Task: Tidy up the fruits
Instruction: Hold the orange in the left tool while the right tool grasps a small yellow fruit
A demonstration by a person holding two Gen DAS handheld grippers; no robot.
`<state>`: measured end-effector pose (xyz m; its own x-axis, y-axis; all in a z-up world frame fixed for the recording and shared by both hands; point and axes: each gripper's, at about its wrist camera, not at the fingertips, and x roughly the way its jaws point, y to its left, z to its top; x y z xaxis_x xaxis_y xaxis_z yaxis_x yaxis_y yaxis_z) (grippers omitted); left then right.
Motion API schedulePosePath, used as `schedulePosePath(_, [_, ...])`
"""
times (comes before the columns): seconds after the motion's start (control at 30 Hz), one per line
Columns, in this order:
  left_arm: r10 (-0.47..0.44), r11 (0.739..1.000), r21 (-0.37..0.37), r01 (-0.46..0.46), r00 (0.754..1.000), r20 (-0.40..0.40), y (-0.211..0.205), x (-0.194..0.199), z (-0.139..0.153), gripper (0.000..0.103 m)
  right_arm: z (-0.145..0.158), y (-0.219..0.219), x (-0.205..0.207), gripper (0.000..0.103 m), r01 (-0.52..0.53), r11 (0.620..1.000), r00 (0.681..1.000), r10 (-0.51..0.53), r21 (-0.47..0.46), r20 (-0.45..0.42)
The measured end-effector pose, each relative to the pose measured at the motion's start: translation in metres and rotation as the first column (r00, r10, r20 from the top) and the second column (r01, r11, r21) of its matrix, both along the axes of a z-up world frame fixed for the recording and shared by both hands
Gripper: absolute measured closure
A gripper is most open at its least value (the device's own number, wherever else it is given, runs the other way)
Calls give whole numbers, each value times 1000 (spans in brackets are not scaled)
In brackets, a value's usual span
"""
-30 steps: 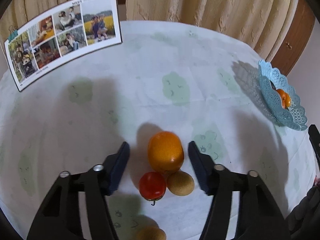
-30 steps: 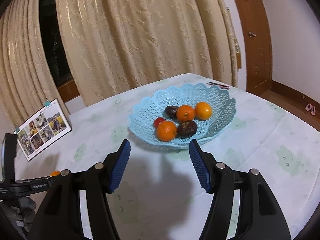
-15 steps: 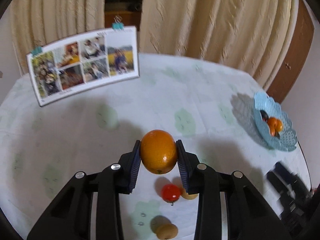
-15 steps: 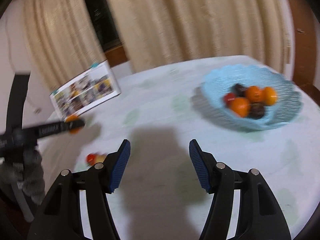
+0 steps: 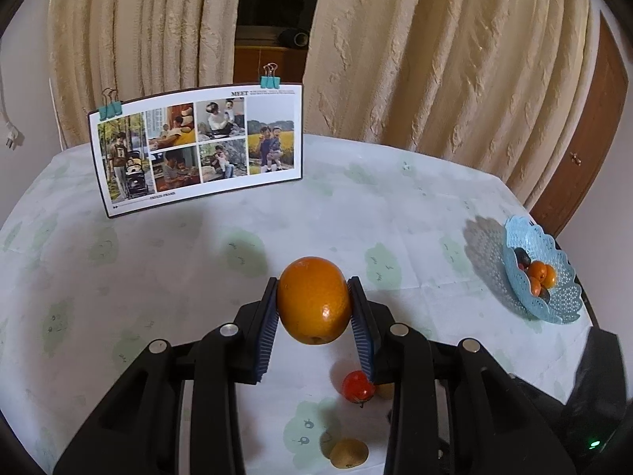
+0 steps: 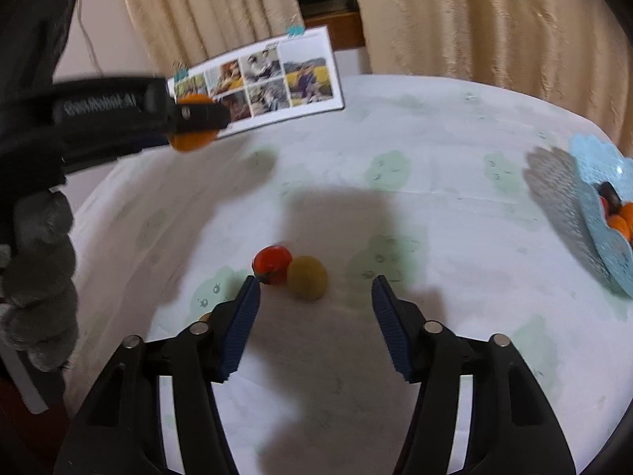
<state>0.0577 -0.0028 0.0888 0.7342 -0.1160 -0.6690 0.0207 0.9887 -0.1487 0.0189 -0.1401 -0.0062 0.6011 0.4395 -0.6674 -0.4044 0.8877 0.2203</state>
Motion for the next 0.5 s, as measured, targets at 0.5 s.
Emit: schedulePosePath(0.5, [6,1000,4,-6,1000,-4,2,1,-4,68,-2,2,15,77,-30,999,999,31,13,-30])
